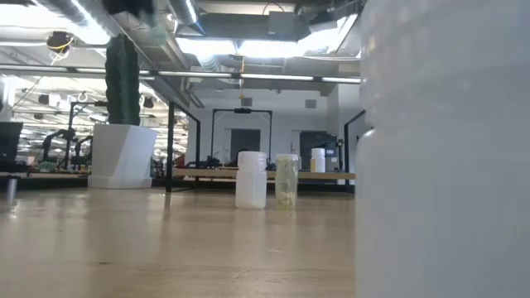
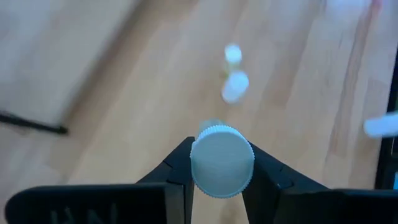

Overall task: Pick and place medicine bottles onto shelf by color
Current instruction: Put the top left blue pill bottle on the shelf

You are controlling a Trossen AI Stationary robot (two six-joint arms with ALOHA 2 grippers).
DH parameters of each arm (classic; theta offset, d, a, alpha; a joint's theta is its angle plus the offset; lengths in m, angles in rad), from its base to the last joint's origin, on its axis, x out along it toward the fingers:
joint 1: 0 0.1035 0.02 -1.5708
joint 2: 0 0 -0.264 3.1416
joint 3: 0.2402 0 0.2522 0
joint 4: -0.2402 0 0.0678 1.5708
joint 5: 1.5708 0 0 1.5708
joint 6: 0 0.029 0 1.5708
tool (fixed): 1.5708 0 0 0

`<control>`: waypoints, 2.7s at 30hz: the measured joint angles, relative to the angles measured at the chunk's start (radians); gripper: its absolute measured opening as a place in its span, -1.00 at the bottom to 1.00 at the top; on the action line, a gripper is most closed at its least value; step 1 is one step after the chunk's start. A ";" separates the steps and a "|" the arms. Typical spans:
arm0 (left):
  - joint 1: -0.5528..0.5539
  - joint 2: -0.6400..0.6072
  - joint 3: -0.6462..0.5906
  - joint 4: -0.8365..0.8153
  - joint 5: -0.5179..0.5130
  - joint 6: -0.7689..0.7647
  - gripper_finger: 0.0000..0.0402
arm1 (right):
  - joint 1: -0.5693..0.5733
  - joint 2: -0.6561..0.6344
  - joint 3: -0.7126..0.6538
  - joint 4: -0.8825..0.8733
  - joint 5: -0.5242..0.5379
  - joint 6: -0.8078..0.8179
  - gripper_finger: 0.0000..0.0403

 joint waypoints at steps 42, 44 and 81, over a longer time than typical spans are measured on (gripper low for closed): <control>0.728 0.642 0.572 0.025 0.291 0.896 -0.58 | -0.002 -0.208 -0.457 0.459 0.661 0.073 0.20; 0.740 0.665 0.572 0.051 0.291 0.904 -0.58 | -0.002 -0.208 -0.457 0.462 0.662 0.048 0.20; 0.801 0.763 0.572 0.164 0.316 1.200 -0.58 | -0.002 -0.208 -0.457 0.462 0.458 0.048 0.20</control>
